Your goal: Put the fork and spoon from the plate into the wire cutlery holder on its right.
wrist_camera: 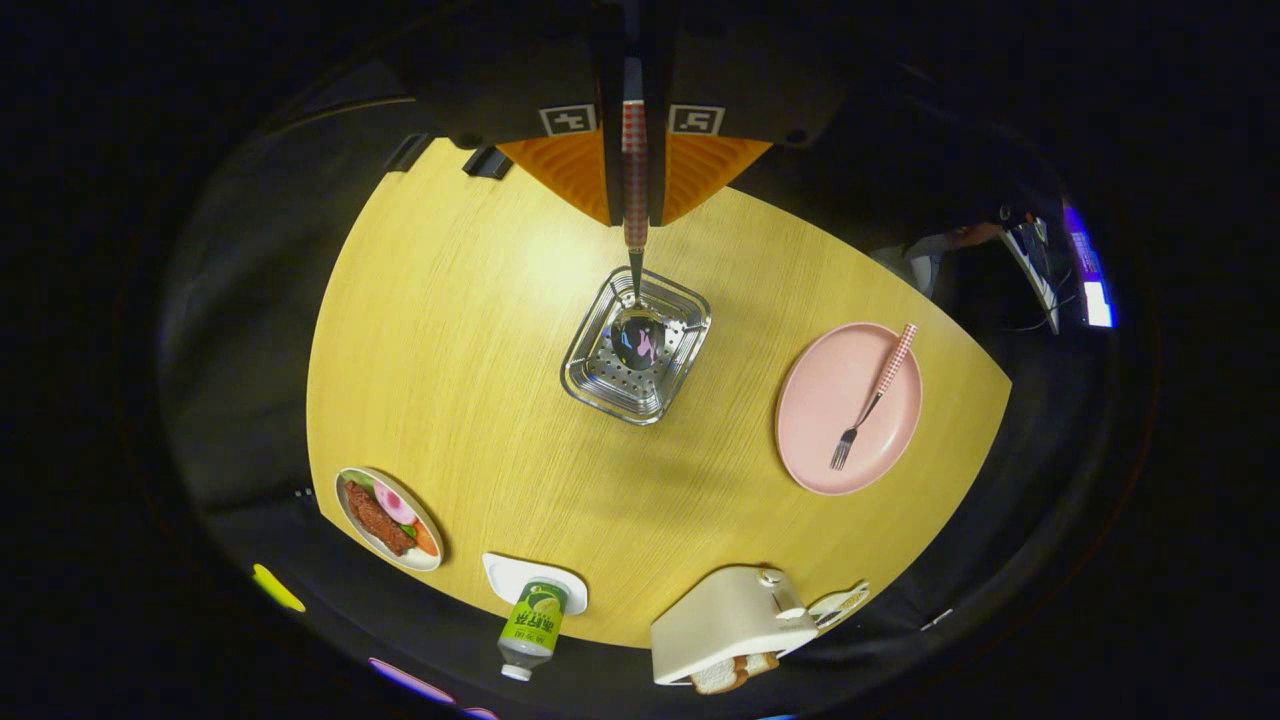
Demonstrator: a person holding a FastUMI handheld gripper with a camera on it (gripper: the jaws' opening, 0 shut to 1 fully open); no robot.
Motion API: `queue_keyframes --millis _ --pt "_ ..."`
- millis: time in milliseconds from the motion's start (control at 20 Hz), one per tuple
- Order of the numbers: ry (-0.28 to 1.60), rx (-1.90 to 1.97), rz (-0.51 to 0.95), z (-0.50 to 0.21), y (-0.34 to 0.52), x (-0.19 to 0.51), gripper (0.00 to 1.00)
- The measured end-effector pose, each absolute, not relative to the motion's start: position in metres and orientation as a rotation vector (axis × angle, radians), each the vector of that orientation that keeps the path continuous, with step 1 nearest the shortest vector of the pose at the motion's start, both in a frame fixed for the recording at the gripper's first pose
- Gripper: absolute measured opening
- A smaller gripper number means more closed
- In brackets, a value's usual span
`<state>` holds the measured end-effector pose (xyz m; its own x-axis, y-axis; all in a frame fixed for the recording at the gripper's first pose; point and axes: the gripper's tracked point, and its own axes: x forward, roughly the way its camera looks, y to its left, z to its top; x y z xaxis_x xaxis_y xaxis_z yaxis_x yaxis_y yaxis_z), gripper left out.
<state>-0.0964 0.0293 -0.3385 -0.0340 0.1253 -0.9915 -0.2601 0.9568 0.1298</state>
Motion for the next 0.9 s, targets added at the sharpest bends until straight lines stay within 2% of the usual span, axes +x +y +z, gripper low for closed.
queue_keyframes --millis 300,650,900 --pt "1.634 -0.143 0.295 -0.376 0.036 -0.080 0.12" --pt "1.646 -0.081 0.277 -0.382 0.037 -0.077 0.11" --pt "1.629 -0.062 0.243 -0.380 0.031 -0.075 0.18"
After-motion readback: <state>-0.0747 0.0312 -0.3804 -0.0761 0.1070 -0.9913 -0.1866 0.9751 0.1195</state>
